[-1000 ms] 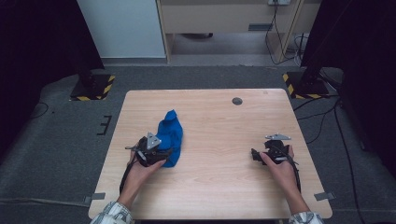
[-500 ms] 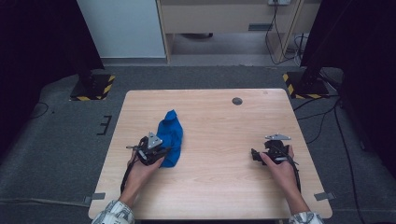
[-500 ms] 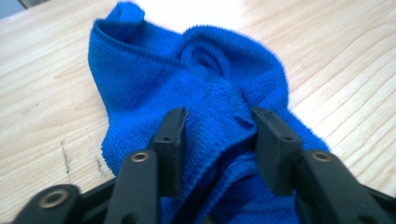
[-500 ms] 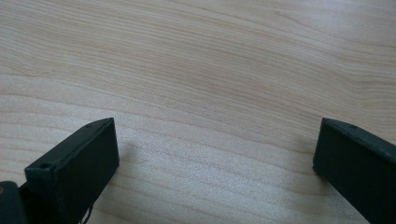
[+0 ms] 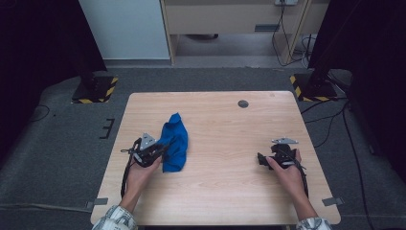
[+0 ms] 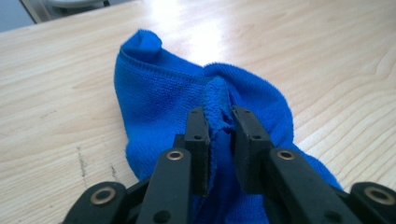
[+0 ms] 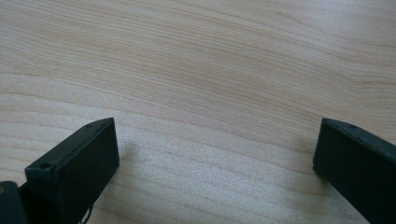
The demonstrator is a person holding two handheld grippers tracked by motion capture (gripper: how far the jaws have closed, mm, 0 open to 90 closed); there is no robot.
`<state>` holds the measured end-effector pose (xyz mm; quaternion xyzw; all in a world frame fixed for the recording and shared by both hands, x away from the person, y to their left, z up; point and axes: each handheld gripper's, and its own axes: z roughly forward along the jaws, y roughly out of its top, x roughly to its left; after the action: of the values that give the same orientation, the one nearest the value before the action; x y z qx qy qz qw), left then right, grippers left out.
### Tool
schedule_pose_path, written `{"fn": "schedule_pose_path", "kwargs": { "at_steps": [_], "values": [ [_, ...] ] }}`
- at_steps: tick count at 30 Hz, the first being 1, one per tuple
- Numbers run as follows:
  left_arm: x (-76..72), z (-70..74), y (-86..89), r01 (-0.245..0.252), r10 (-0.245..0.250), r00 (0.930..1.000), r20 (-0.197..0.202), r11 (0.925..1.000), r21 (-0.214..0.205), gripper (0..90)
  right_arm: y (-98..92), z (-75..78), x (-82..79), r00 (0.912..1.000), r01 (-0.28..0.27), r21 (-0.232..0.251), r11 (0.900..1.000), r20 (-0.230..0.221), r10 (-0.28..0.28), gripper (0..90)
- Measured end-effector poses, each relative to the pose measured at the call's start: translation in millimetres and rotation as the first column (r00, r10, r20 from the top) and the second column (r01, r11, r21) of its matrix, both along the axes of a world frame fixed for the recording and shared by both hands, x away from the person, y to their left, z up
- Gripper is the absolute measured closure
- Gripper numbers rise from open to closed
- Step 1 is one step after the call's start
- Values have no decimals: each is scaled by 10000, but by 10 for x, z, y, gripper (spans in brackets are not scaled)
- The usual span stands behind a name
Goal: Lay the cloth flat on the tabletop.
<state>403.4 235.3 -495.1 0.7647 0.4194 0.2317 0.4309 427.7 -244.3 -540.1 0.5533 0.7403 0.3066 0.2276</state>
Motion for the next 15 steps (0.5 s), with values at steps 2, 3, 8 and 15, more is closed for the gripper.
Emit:
{"fn": "schedule_pose_path", "kwargs": {
  "at_steps": [2,3,8,15],
  "values": [
    [-3,11,12,-80,81,10000,39,9999,-111,755,0,0,0,10000,1,0,10000,-1,-1,6],
    [-7,17,13,-154,155,9998,104,9999,-48,759,0,0,0,10000,0,0,10000,-1,0,5],
    [53,-2,58,-882,881,9961,58,9930,788,832,0,0,0,10000,2,-1,10000,-2,-2,5],
    [255,-164,95,-1635,1738,9842,-352,9663,1989,829,-2,28,-1,9994,-331,-39,9994,-36,330,104]
  ]
}}
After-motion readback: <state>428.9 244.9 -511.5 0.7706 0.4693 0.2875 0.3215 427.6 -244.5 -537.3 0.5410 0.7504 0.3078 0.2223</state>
